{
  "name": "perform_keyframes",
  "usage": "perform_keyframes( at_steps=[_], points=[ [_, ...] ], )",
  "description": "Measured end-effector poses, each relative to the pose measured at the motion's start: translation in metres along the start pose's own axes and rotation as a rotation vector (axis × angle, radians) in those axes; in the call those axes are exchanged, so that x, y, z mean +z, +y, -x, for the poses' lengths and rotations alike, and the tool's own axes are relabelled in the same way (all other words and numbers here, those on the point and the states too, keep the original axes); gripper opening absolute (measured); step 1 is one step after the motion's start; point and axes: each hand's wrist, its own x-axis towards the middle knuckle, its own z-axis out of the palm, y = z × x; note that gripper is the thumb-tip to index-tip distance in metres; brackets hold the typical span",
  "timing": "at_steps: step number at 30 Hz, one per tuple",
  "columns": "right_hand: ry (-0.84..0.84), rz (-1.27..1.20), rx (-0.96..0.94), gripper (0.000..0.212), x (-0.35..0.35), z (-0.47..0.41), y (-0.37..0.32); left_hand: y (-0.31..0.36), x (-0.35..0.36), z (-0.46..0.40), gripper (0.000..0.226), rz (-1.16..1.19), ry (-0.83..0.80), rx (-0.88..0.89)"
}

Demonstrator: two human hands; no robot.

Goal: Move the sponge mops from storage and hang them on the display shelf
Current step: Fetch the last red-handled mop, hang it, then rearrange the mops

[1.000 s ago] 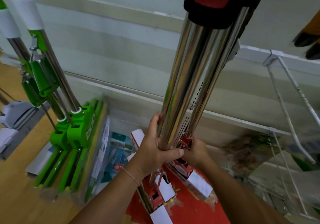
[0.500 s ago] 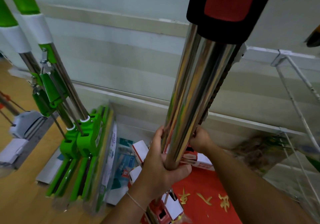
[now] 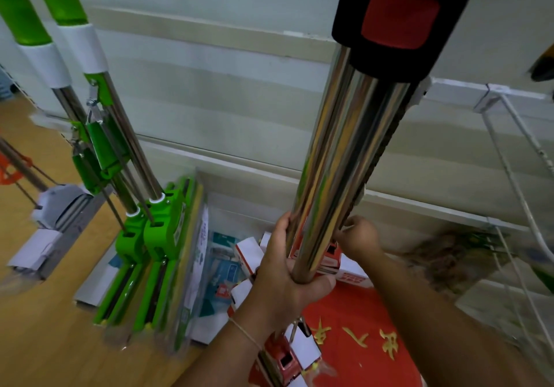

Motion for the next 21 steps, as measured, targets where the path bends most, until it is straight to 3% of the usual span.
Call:
perform_keyframes(
  at_steps=[3, 5, 7, 9, 12, 17, 19, 21],
  points=[
    [0.115, -0.239, 0.086, 0.028, 0.001, 0.022, -0.005, -0.002, 0.0, 0.001, 0.077, 0.006, 0.019, -0.003],
    [0.115, -0.149, 0.002, 0.017, 0.008, 0.045, -0.006, -0.005, -0.001, 0.0, 0.078, -0.011, 0.041, -0.02],
    [-0.149, 0.058, -0.213, 0.006, 0.02, 0.068, -0.006, -0.007, -0.002, -0.001, 0.08, -0.036, 0.065, -0.024],
    [-0.452, 0.13, -0.428, 0.008, 0.036, 0.086, -0.005, -0.007, -0.002, -0.002, 0.082, -0.052, 0.09, -0.018],
    [-0.574, 0.083, -0.553, 0.014, 0.048, 0.092, -0.007, -0.004, -0.001, -0.005, 0.086, -0.068, 0.104, -0.017],
    [-0.539, -0.05, -0.499, 0.009, 0.057, 0.088, -0.008, -0.005, -0.004, -0.006, 0.081, -0.065, 0.104, -0.029],
    [-0.43, -0.052, -0.369, 0.011, 0.058, 0.086, -0.005, -0.007, -0.005, -0.005, 0.08, -0.058, 0.098, -0.034],
    [-0.362, -0.159, -0.213, 0.026, 0.058, 0.084, -0.001, -0.006, -0.005, -0.004, 0.08, -0.055, 0.113, -0.033]
  ],
)
